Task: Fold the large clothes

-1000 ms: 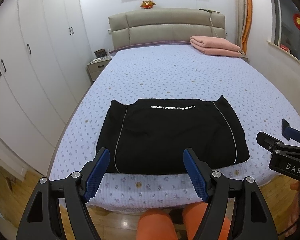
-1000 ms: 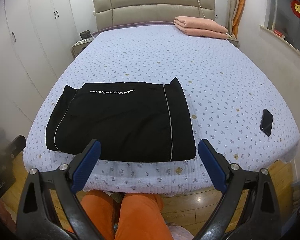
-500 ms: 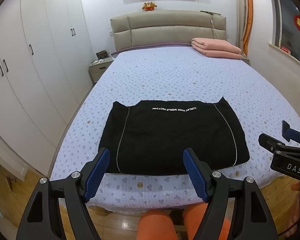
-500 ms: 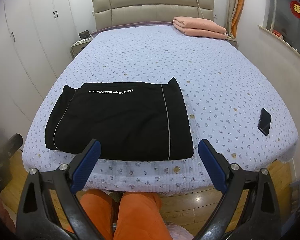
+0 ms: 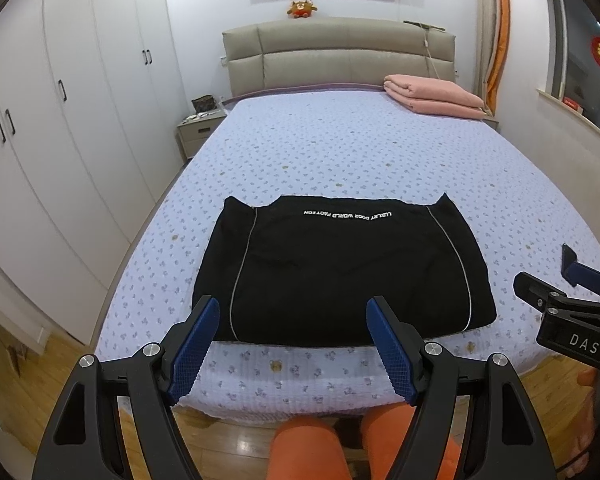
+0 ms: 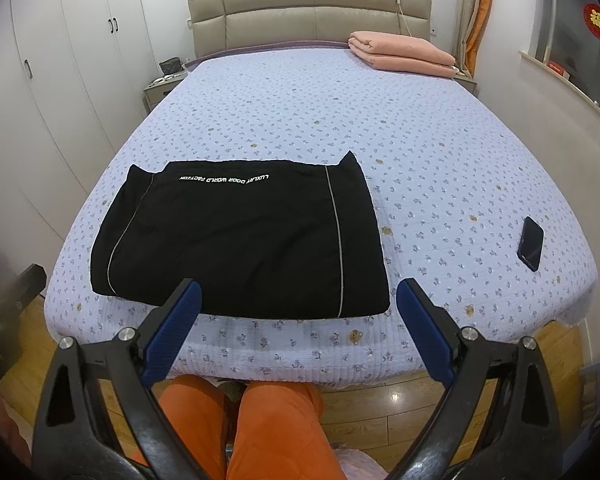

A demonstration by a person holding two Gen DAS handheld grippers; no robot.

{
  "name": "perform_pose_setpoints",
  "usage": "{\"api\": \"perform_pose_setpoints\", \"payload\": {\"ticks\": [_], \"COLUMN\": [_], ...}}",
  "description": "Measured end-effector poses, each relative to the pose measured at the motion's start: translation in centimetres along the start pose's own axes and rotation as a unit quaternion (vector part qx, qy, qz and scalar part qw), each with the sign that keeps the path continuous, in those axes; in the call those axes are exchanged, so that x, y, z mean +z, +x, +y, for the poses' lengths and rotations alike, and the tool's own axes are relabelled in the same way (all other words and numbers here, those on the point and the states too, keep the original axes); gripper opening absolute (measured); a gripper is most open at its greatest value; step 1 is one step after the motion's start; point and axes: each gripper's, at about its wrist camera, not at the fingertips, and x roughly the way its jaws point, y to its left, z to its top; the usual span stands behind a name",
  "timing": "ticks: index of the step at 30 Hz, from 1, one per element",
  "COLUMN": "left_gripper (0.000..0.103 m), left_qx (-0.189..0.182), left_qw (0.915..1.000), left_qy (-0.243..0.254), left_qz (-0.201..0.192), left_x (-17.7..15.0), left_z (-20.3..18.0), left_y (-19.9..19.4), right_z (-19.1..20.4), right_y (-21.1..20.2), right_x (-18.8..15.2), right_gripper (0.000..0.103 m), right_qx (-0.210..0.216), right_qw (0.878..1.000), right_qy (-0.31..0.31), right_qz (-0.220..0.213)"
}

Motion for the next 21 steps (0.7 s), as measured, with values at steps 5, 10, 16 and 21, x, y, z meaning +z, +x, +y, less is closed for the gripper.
{"api": "perform_pose_setpoints", "payload": {"ticks": [5,10,16,21], "left_gripper": [0.077,0.077,0.077,0.077], "left_qx": [0.001,0.000,0.004,0.022], "left_qw": [1.0000,1.0000,1.0000,0.9993], "left_qy": [0.000,0.001,0.002,-0.012], "left_qz": [0.001,0.002,0.000,-0.028], "left_x": [-0.13,-0.08,0.09,0.77], "left_z": [0.13,0.05,0.03,0.80], "left_y": [0.15,0.36,0.64,0.42], "right_z": [0.02,0.17,0.43,0.47], "right_y": [0.20,0.27,0.46,0.92], "right_x": [-0.03,-0.08,-0.15,-0.17], "right_gripper": [0.096,0.096,0.096,0.096], "right_qx": [-0.002,-0.002,-0.003,-0.007], "right_qw": [1.000,1.000,1.000,1.000], "right_qy": [0.000,-0.001,-0.004,-0.005], "right_qz": [0.001,0.003,0.005,0.009]}}
